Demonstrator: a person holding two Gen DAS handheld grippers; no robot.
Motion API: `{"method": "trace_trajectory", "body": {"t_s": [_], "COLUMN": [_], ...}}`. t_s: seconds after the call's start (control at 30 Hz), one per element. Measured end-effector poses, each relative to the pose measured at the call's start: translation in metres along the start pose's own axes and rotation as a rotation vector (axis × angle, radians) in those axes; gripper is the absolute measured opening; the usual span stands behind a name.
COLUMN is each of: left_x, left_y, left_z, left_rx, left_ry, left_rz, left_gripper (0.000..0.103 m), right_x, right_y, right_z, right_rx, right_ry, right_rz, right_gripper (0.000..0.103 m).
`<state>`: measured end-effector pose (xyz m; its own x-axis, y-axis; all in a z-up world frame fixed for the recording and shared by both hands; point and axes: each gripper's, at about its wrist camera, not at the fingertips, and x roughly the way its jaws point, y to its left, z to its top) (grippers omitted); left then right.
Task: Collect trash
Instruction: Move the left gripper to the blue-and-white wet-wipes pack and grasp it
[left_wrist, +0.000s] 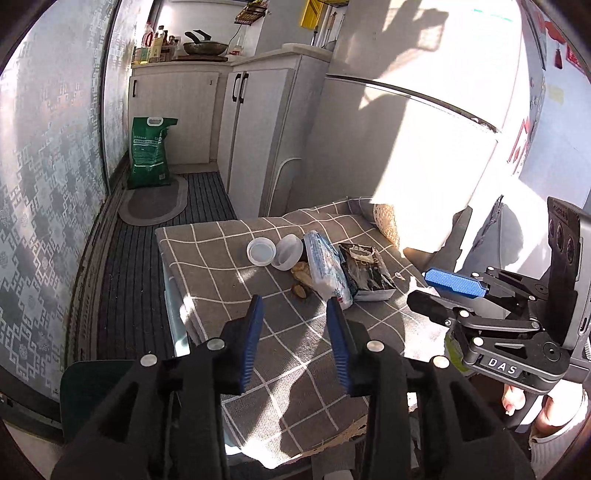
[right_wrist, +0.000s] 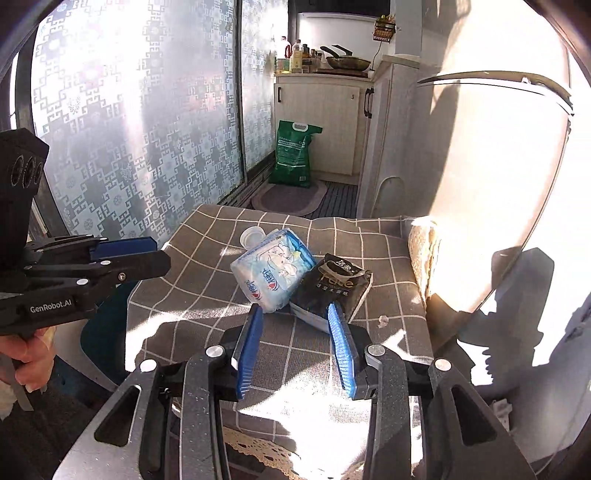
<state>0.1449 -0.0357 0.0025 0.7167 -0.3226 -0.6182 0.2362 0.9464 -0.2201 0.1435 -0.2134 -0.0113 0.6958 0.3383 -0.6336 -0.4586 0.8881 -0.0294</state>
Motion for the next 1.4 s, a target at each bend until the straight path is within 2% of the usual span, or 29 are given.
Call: {"method": "trace_trajectory", "body": {"t_s": [0.03, 0.1, 0.23, 0.53, 0.63, 0.7, 0.9, 1.4], "left_x": [0.006, 0.016, 0.033, 0.07, 0.077, 0.08, 0.08, 0.039], "left_y": [-0.001, -0.005, -0.012, -0.02, -0.019, -0.018, -0.023, -0.015], "left_z": [0.0, 0.001, 0.006, 0.014, 0.016, 0.017, 0.017, 0.02], "left_rx": [-0.001, 0.007, -0.013, -0.023, -0.039, -0.048, -0.026, -0.027], "left_ry": [0.006, 0.01, 0.021, 0.049, 0.059, 0.071, 0.066, 0.005], "left_rz": [-0.002, 0.001, -0.039, -0.032, -0.028, -0.025, -0.023, -0.027], "left_gripper": [0.04, 0.041, 0.046, 0.047, 0.041, 0.029, 0.011, 0.01], "right_x": [-0.001, -0.004, -0.008, -0.007, -0.004, -0.002, 0.006, 0.045], "right_y": [-0.004, -0.011, -0.023, -0.034, -0.038, -0.04, -0.034, -0.007], "right_z": [-0.002, -0.006, -0.013, -0.027, -0.029, -0.03, -0.029, -0.016], "right_rx": [0.006, 0.009, 0.024, 0.033, 0.042, 0.047, 0.049, 0.037], "right_ry": [-0.001, -0.002, -0.003, 0.016, 0.022, 0.025, 0.016, 0.034], "right_rz": [-0.005, -0.012, -0.02, -0.016, -0.016, -0.014, -0.007, -0.048], "right_gripper": [0.048, 0.049, 0.053, 0.055, 0.056, 0.057, 0.066, 0.071]}}
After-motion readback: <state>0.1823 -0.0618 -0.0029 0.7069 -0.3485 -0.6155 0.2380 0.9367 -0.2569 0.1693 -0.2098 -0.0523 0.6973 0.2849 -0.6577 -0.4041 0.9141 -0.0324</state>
